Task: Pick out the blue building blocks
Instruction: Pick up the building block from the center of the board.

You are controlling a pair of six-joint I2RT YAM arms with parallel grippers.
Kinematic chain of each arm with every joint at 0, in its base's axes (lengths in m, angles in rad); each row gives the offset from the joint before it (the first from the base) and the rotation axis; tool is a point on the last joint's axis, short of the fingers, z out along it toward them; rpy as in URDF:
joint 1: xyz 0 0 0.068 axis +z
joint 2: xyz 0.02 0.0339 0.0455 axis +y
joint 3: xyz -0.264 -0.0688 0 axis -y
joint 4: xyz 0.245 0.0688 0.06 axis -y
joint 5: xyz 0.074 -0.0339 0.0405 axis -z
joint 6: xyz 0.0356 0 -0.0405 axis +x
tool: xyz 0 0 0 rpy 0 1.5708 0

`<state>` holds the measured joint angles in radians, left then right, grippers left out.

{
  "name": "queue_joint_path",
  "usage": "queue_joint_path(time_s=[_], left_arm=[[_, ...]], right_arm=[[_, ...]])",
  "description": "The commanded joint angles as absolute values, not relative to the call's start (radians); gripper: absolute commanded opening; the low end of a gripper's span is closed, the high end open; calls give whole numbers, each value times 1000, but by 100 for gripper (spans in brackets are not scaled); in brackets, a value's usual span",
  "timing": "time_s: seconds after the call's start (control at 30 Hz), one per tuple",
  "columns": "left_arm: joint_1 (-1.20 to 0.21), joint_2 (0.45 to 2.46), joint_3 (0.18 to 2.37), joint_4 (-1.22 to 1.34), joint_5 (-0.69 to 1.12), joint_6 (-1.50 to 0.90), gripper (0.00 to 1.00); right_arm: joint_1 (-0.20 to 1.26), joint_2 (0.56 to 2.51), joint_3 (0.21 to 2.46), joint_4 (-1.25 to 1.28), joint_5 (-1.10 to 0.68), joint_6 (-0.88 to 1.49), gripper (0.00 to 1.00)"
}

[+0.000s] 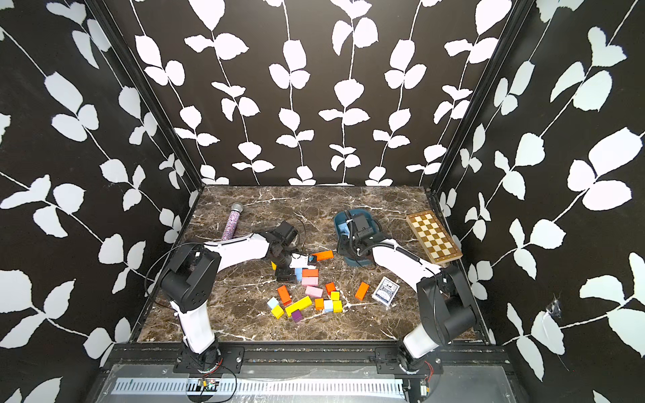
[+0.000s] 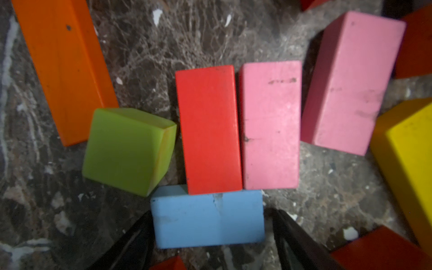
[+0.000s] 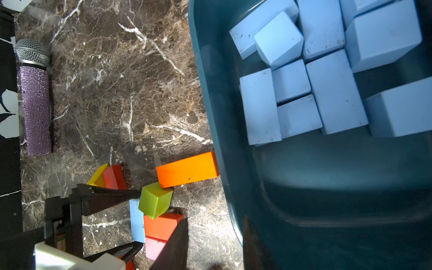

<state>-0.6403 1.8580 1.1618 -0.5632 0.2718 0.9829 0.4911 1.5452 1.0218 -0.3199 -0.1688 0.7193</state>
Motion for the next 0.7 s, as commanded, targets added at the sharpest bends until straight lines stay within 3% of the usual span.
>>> queue_joint_path(time_s=[0.0,0.37,0.67], left_arm=[[-652,1874,1182,-601,256,976,78],[-658,1914,1232,-652,251,975,67],[-658,1879,1215,-657,296,1033,44]], right_arm=[[502,1519,1008,-296,-157,735,38],[505,1513,1005,-291,-157,733,38],[504,1505,1016,-303,-182,713,38]])
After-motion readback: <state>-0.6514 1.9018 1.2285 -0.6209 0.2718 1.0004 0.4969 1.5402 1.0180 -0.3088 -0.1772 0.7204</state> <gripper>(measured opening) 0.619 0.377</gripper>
